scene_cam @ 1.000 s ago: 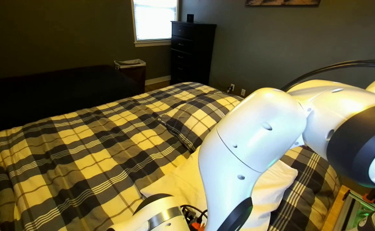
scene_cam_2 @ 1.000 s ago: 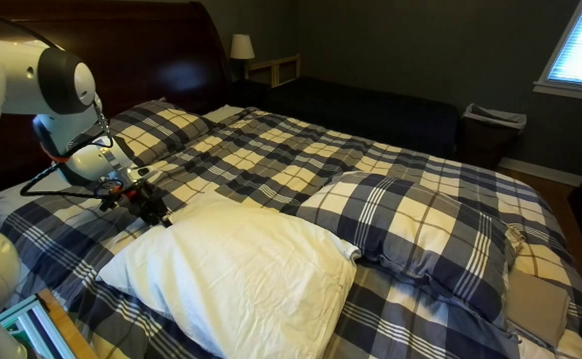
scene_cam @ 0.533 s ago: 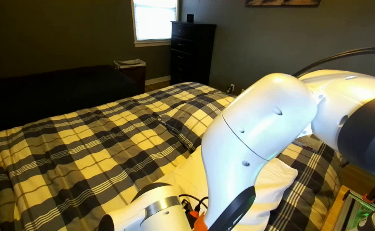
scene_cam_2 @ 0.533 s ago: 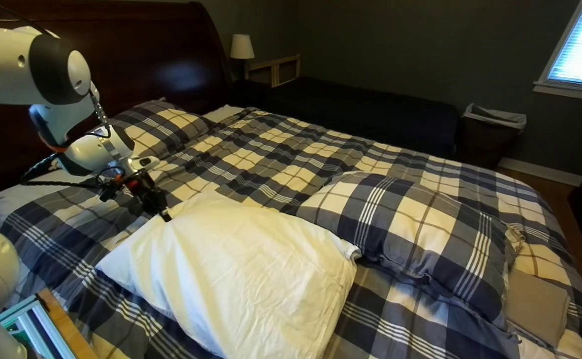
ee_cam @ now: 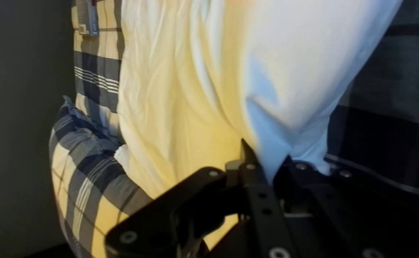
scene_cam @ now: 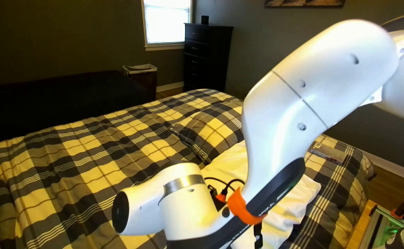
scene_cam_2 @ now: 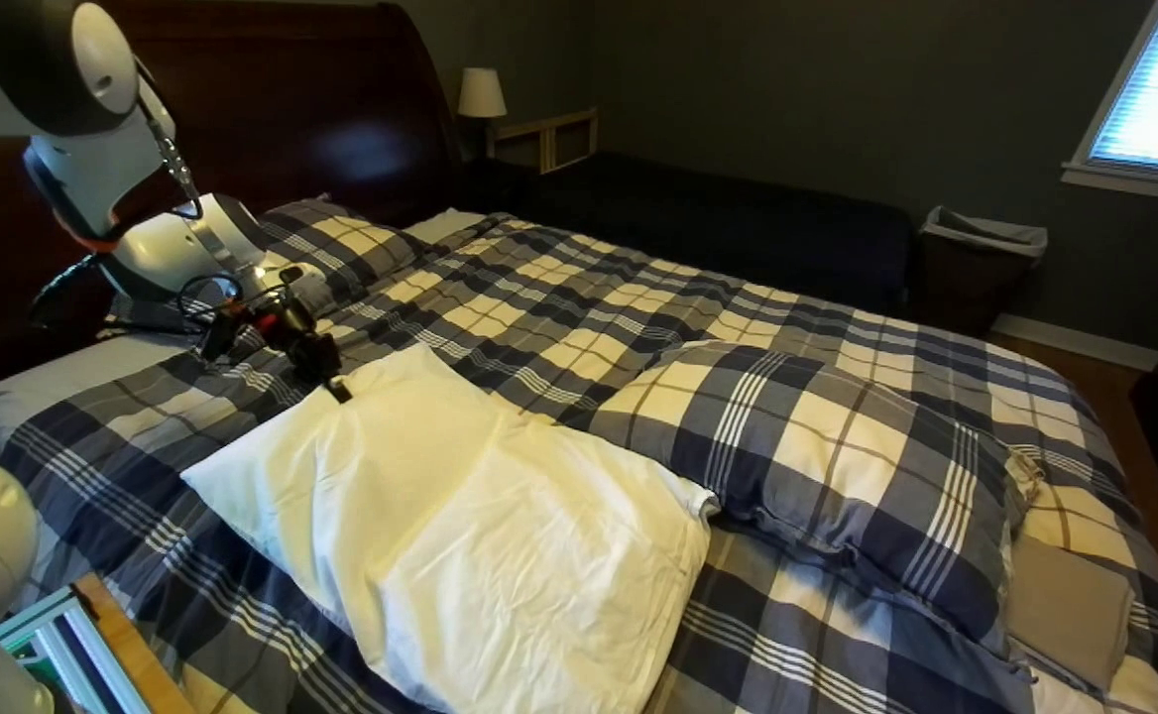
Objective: Flip the white pillow over.
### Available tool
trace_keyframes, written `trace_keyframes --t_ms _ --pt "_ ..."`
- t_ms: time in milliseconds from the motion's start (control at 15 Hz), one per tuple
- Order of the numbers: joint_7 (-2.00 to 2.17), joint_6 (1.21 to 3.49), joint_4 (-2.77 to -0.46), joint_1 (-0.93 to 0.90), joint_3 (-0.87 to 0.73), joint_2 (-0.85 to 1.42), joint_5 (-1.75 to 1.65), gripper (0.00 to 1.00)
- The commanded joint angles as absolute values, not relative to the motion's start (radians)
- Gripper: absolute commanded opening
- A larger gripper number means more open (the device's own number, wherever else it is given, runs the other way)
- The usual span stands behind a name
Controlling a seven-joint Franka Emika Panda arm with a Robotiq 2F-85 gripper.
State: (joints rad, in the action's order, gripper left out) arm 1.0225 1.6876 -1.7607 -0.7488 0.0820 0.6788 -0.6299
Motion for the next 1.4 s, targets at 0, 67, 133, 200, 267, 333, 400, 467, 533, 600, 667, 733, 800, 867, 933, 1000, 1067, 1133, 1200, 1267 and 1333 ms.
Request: trace_keyframes --t_ms 0,67,133,200,267,333,400,467,533,600,667,733,800,867,933,1000,1067,1133,1200,1267,1333 --pt "1.023 1.614 -1.906 -0.712 0.083 0.502 -0.663 0.03" --pt "1.026 1.590 -1.928 -0.699 0.087 0.464 -0.672 0.03" --pt "1.029 1.564 -1.949 -0.687 0.091 0.427 -0.679 0.03" --pt "1.041 1.523 -1.966 -0.676 0.091 0.394 -0.688 0.03" --pt "1.035 1.506 -1.989 -0.654 0.099 0.356 -0.689 0.03" --pt "1.041 1.472 -2.005 -0.637 0.104 0.323 -0.693 0.03" --pt "1.045 1.461 -2.030 -0.616 0.110 0.289 -0.695 0.03" --pt "1.049 1.434 -2.050 -0.595 0.114 0.251 -0.697 0.03" --pt "1.051 1.420 -2.073 -0.570 0.120 0.218 -0.698 0.03" --pt "1.057 1.403 -2.096 -0.544 0.126 0.185 -0.700 0.03" --pt "1.072 1.396 -2.118 -0.519 0.133 0.154 -0.706 0.03" --pt "1.050 1.411 -2.025 -0.512 0.165 0.253 -0.685 0.13" --pt "1.053 1.408 -2.047 -0.489 0.171 0.223 -0.686 0.13" --pt "1.053 1.408 -2.063 -0.474 0.175 0.201 -0.686 0.13" --pt "1.053 1.409 -2.075 -0.467 0.177 0.187 -0.686 0.13" --pt "1.055 1.409 -2.081 -0.466 0.179 0.181 -0.686 0.13" --pt "1.058 1.409 -2.084 -0.467 0.182 0.180 -0.686 0.13" --pt "1.062 1.409 -2.087 -0.467 0.184 0.180 -0.686 0.13" --pt "1.065 1.409 -2.090 -0.468 0.186 0.180 -0.686 0.13" --pt "1.067 1.409 -2.091 -0.468 0.187 0.180 -0.686 0.13" --pt "1.067 1.409 -2.092 -0.468 0.187 0.180 -0.686 0.03"
